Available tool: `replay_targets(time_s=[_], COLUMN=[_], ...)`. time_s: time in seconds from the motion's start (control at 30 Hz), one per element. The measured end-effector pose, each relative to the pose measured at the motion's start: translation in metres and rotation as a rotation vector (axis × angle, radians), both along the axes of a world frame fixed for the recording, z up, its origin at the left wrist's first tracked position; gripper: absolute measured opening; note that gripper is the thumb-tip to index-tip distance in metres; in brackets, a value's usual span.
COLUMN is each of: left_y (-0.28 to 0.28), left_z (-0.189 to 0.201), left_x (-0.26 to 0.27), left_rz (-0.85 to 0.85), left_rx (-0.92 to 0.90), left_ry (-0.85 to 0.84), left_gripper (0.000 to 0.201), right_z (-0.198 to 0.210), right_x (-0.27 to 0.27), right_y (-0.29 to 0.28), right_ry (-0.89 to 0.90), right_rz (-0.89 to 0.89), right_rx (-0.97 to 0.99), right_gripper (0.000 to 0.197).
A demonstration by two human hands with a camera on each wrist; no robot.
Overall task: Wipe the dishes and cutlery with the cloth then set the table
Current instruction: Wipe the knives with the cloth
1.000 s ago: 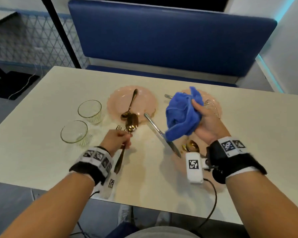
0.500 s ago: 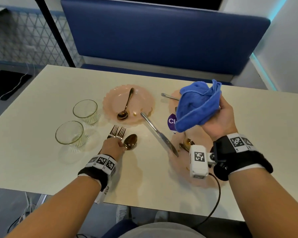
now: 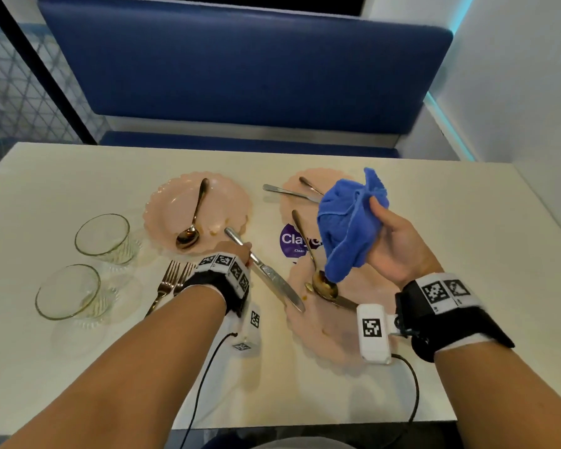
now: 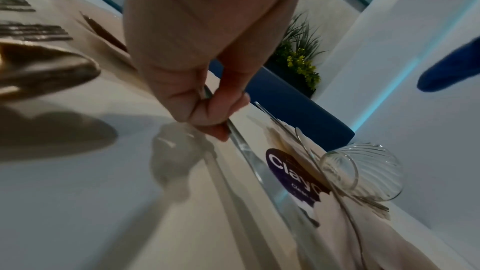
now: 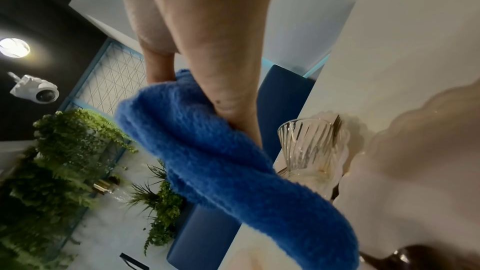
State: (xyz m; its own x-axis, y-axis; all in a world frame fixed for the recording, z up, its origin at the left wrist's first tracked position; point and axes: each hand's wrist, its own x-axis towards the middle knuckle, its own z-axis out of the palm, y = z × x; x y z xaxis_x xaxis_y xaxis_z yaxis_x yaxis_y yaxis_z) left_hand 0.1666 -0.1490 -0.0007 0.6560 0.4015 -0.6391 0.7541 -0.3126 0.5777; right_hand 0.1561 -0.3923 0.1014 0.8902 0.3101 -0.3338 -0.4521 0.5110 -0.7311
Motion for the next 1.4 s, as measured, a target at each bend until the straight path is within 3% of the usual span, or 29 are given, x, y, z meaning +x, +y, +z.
replay_targets(time_s=[0.13, 0.23, 0.3, 0.37, 0.43, 0.5, 0.67, 0.77, 0.87, 0.93, 1.07, 1.17, 1.3, 1.33, 1.4], left_y=[-0.004, -0.008, -0.017, -0.03, -0.039, -0.041, -0.035, -0.016, 0.003, 0.01, 0.036, 0.056, 0.057, 0.054, 0.047], left_z=[-0.008, -0.004, 0.01, 0.029, 0.044, 0.054, 0.065, 0.072, 0.084, 0.095, 0.111, 0.121, 0.12, 0.116, 0.106], left_x=[0.008, 0.013, 0.015, 0.016, 0.017, 0.015, 0.012, 0.018, 0.018, 0.014, 0.001, -0.013, -0.041, -0.047, -0.054], left_rz=[0.076, 0.236, 0.25, 0.217, 0.169, 0.148, 0.241, 0.363, 0.387, 0.336, 0.313, 0.08, -0.41, -0.47, -0.416], left_rx=[-0.092, -0.266, -0.338, -0.394, -0.393, -0.387, -0.499, -0.537, -0.614, -0.665, -0.711, -0.641, -0.54, -0.527, -0.539], left_ry=[-0.019, -0.176, -0.279, -0.355, -0.414, -0.442, -0.465, -0.478, -0.496, -0.524, -0.56, -0.555, -0.334, -0.304, -0.343], left_gripper=[0.027, 0.022, 0.012, 0.018, 0.024, 0.027, 0.024, 0.023, 0.019, 0.009, 0.005, 0.011, 0.019, 0.022, 0.024], right_z=[-0.007, -0.014, -0.021, -0.024, -0.028, -0.03, -0.023, -0.023, -0.021, -0.017, 0.006, 0.02, 0.021, 0.02, 0.014], right_x=[0.006, 0.014, 0.016, 0.016, 0.016, 0.019, 0.016, 0.002, -0.008, -0.003, 0.012, 0.022, 0.035, 0.037, 0.037], right_y=[-0.002, 0.006, 0.02, 0.041, 0.058, 0.068, 0.067, 0.052, 0.038, 0.031, 0.017, 0.007, 0.011, 0.018, 0.03], right_ry=[-0.006, -0.002, -0.028, -0.086, -0.24, -0.354, -0.329, -0.245, -0.139, -0.097, -0.179, -0.234, -0.238, -0.238, -0.208], right_rz=[0.073, 0.133, 0.191, 0.277, 0.362, 0.44, 0.494, 0.491, 0.384, 0.296, 0.248, 0.117, -0.152, -0.222, -0.36], right_rx=[-0.098, -0.167, -0.234, -0.426, -0.756, -0.9, -0.856, -0.777, -0.625, -0.549, -0.578, -0.552, -0.47, -0.481, -0.503], right_gripper=[0.029, 0.035, 0.039, 0.036, 0.026, 0.013, 0.011, 0.019, 0.029, 0.023, 0.018, 0.015, 0.012, 0.014, 0.015])
